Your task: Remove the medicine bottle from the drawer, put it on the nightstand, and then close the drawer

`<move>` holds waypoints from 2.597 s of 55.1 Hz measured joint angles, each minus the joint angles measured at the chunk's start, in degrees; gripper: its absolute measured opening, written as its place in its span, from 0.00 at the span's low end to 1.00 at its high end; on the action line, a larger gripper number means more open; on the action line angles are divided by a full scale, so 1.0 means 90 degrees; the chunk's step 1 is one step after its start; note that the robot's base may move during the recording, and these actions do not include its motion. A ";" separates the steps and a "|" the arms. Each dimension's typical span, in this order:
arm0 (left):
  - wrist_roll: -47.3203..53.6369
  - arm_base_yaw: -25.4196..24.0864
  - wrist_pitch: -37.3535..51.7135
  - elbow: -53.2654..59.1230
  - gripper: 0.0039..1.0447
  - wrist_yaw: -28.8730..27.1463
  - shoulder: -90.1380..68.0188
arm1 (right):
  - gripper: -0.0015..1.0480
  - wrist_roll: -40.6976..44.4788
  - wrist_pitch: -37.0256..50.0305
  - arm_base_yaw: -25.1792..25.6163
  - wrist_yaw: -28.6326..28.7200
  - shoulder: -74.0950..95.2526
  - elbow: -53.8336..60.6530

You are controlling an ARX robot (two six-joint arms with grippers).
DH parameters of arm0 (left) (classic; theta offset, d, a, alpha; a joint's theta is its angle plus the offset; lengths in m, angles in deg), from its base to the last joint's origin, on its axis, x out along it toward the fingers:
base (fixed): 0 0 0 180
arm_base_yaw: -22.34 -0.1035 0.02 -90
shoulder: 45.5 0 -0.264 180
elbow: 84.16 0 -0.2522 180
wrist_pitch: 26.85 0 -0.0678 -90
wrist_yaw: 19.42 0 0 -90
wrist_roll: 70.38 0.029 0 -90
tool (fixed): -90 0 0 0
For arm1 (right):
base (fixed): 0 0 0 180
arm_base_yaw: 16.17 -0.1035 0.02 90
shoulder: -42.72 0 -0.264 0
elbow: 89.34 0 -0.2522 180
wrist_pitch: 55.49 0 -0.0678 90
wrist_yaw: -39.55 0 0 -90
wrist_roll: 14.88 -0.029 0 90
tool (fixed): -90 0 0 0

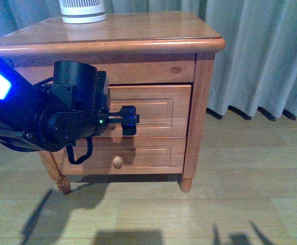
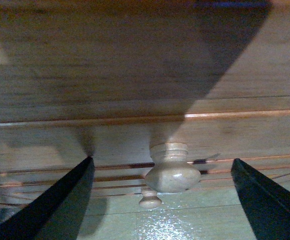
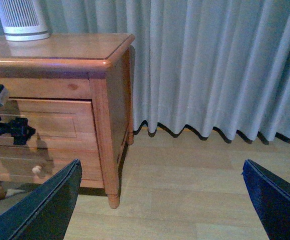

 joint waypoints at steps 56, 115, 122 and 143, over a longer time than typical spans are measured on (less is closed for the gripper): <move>-0.0097 0.0306 0.0821 0.2086 0.24 -0.0267 0.0993 | 0.93 0.0002 0.0000 0.0000 0.0000 0.0000 0.0000; -0.1501 0.1302 0.1304 0.6254 0.94 -0.0449 0.4524 | 0.93 0.0002 0.0000 -0.0002 0.0000 0.0000 0.0000; -0.1489 0.0969 0.0493 0.6402 0.94 -0.0138 0.5595 | 0.93 0.0002 0.0000 0.0000 0.0000 0.0000 0.0000; -0.1141 -0.0155 -0.2788 0.6215 0.92 0.0974 1.0054 | 0.93 0.0002 0.0000 0.0000 0.0002 0.0000 0.0000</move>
